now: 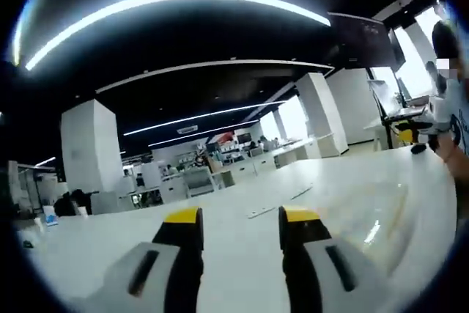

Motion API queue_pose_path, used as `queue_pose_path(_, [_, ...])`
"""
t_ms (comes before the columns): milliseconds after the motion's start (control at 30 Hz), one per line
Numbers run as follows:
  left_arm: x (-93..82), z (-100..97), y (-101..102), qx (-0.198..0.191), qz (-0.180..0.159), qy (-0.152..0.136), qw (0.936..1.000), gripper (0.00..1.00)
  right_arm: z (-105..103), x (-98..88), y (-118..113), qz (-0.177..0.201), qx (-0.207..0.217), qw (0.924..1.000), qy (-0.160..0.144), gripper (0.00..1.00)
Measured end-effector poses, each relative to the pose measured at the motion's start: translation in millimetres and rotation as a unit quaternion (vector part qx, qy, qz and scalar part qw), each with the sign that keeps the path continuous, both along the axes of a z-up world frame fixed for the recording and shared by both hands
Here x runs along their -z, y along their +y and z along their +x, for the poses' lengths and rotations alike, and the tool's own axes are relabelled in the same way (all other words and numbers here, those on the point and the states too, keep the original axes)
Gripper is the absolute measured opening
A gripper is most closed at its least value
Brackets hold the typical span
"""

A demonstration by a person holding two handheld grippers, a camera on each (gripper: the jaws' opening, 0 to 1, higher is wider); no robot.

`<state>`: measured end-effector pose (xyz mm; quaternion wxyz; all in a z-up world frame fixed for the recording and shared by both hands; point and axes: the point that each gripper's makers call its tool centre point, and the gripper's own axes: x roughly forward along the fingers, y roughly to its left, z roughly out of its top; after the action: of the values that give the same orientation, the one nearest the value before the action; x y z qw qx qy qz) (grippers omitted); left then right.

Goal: Snap each plastic latch of the storage box into its locked position after aligning the lid with the box until every specified latch is closed and the lid sits flush.

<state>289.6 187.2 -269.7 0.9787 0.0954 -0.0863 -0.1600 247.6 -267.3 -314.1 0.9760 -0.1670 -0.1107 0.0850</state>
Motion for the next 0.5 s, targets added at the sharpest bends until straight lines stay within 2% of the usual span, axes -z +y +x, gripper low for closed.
queue_pose_path(133, [9.6, 1.2, 30, -0.057, -0.024, -0.009, 0.9980, 0.41, -1, 9.3, -10, 0.040, 0.000, 0.9992, 0.001, 0.28])
queue_pose_path(200, [12.7, 1.8, 38, -0.072, -0.022, -0.010, 0.9971, 0.41, -2, 8.2, -12, 0.041, 0.003, 0.9991, 0.001, 0.28])
queue_pose_path(500, [14.1, 1.9, 48, -0.075, -0.041, -0.014, 0.9962, 0.42, -3, 6.5, -12, 0.002, 0.036, 0.9993, -0.006, 0.29])
